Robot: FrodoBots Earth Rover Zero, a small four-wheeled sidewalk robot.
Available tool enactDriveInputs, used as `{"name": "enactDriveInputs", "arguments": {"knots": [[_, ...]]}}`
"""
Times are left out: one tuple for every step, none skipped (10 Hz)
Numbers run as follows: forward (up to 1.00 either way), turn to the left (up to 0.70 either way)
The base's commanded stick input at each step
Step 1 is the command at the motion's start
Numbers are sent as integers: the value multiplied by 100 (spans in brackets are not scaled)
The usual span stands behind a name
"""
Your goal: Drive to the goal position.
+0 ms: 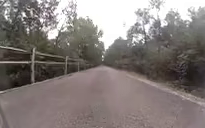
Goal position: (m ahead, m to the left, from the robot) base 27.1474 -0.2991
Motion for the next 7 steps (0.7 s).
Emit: {"name": "enactDriveInputs", "arguments": {"knots": [[70,-1],[70,-2],[70,-1],[70,0],[70,0],[70,0],[70,0]]}}
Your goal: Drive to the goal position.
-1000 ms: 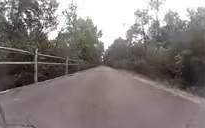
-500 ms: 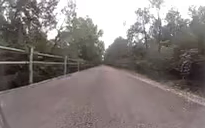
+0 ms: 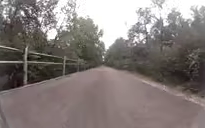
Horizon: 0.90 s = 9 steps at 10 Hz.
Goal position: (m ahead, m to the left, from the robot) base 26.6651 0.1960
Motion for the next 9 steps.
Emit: {"name": "enactDriveInputs", "arguments": {"knots": [[70,0],[70,0],[70,0],[70,0],[70,0],[70,0],[70,0],[70,0],[70,0]]}}
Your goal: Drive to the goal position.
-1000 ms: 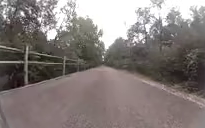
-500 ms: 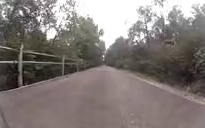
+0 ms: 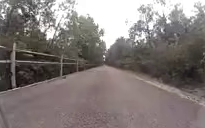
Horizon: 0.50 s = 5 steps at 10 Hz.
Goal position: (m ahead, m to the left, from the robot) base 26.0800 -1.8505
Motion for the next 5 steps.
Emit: {"name": "enactDriveInputs", "arguments": {"knots": [[70,0],[70,0],[70,0],[70,0],[70,0]]}}
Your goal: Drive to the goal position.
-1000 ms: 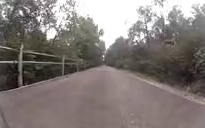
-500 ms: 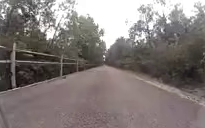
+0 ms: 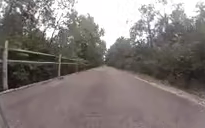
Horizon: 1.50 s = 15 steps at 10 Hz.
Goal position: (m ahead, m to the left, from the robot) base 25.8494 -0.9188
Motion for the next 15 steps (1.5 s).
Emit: {"name": "enactDriveInputs", "arguments": {"knots": [[70,0],[70,0],[70,0],[70,0],[70,-9],[70,-20],[70,-23],[70,-7],[70,0],[70,0],[70,0],[70,0],[70,0],[70,0],[70,0]]}}
